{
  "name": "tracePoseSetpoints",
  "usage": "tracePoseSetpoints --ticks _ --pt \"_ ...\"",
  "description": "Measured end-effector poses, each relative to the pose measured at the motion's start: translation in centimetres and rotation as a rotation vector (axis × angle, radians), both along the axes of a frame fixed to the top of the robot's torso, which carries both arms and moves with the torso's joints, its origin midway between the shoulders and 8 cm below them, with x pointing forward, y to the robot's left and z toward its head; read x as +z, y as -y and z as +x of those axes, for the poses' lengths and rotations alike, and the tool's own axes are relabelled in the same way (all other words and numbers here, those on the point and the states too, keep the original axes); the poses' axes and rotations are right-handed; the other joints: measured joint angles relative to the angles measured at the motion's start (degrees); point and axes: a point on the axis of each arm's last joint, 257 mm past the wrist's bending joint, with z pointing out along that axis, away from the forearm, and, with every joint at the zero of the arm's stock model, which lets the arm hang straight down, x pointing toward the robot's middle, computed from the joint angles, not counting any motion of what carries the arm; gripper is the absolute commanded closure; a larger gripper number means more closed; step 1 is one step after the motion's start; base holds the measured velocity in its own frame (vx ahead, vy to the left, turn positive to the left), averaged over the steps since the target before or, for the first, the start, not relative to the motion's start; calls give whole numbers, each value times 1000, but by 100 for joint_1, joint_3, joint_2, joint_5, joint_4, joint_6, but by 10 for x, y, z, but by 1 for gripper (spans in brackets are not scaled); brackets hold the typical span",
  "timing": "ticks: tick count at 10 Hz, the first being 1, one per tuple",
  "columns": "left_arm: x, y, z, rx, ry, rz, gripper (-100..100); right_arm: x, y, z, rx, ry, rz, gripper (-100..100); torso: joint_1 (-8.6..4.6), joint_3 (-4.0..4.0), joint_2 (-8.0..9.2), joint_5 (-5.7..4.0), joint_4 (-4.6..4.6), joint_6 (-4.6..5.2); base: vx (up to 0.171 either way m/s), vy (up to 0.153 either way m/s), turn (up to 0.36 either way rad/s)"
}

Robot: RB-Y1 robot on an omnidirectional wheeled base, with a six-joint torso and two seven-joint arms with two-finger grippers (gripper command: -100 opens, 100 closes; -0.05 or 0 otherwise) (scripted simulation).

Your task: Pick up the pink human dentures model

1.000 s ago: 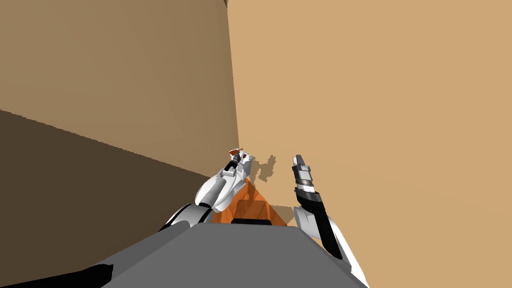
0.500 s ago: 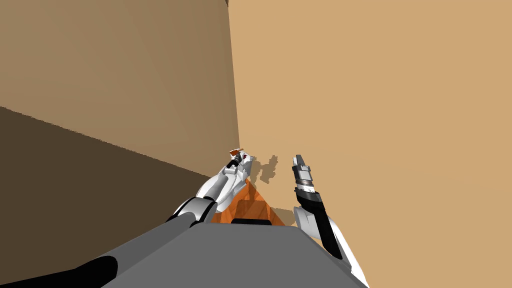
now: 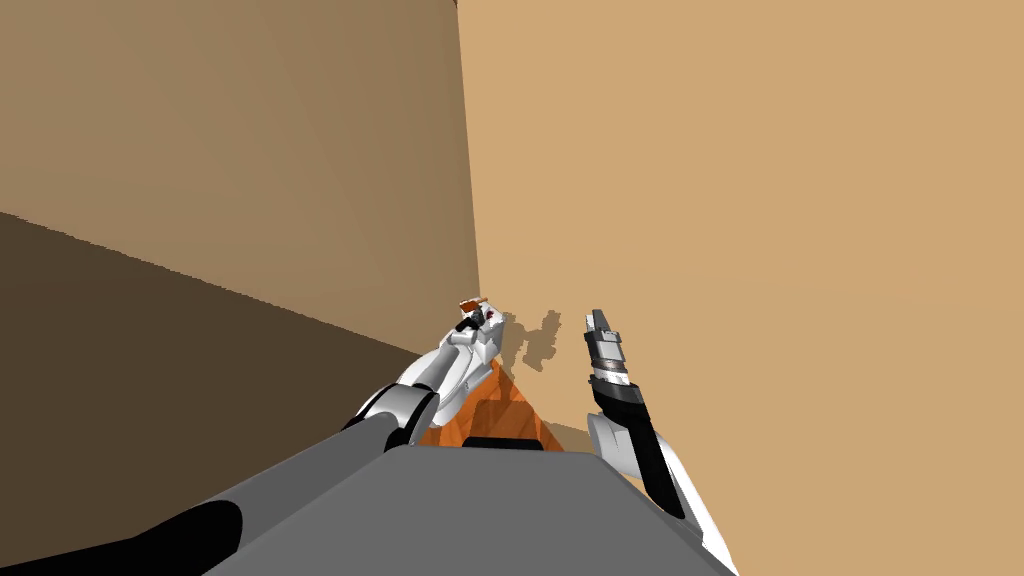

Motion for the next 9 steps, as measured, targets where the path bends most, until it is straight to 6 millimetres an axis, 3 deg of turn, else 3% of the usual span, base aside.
tracePoseSetpoints --ticks 9 --pt "-42 25 2 -6 -207 -103 -100 0 0 0 0 0 0 0 -3 -8 -15 -1 -3 -2 63 -27 54"
